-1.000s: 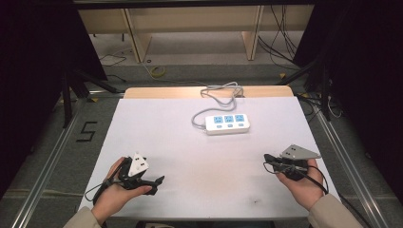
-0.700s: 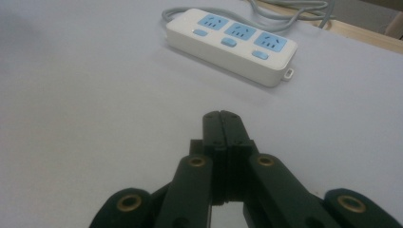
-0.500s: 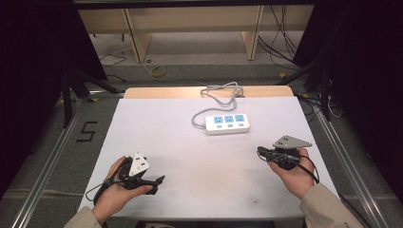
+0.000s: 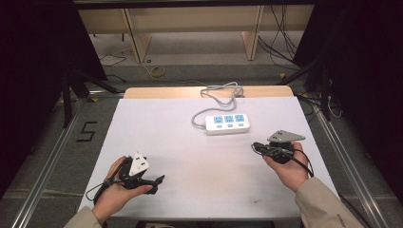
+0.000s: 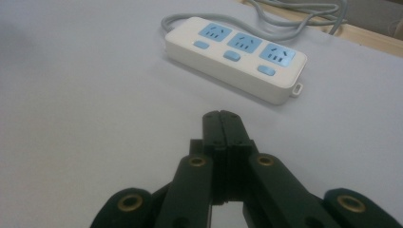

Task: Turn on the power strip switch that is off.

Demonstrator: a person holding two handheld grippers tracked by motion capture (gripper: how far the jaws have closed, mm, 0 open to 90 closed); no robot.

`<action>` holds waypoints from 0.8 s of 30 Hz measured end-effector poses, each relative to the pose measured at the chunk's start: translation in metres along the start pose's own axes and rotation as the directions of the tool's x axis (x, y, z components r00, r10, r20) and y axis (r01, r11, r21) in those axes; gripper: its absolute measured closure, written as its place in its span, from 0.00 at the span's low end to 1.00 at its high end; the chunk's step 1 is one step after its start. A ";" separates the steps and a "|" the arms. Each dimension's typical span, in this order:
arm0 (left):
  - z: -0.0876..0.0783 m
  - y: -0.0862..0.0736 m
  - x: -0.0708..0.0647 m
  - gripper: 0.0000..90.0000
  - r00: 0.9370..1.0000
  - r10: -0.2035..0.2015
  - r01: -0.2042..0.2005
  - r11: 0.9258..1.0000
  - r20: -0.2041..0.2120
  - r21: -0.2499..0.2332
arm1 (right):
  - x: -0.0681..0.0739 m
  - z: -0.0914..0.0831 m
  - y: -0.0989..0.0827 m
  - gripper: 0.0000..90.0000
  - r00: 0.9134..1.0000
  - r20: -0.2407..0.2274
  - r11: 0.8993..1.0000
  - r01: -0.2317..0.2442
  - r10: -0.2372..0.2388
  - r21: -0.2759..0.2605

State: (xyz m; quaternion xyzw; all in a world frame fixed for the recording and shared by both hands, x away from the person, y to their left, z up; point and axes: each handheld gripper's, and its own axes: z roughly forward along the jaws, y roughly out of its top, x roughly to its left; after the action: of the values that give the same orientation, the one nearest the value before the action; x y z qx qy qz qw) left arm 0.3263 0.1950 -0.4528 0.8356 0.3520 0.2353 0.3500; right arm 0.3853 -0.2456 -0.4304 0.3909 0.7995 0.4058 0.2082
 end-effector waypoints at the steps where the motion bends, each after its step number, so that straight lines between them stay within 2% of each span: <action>1: 0.000 0.000 0.000 0.13 1.000 0.000 0.000 1.000 0.000 0.000 | 0.000 0.001 0.001 1.00 1.000 0.006 1.000 0.001 -0.001 -0.002; 24: 0.000 0.000 0.000 0.13 1.000 0.009 -0.009 1.000 0.001 0.005 | -0.006 0.019 0.018 1.00 1.000 0.022 1.000 -0.005 0.005 -0.004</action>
State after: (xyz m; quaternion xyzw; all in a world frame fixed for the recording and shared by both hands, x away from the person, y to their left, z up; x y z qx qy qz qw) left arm 0.3264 0.1945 -0.4531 0.8382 0.3487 0.2356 0.3469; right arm 0.4098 -0.2347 -0.4271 0.3972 0.7953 0.4034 0.2168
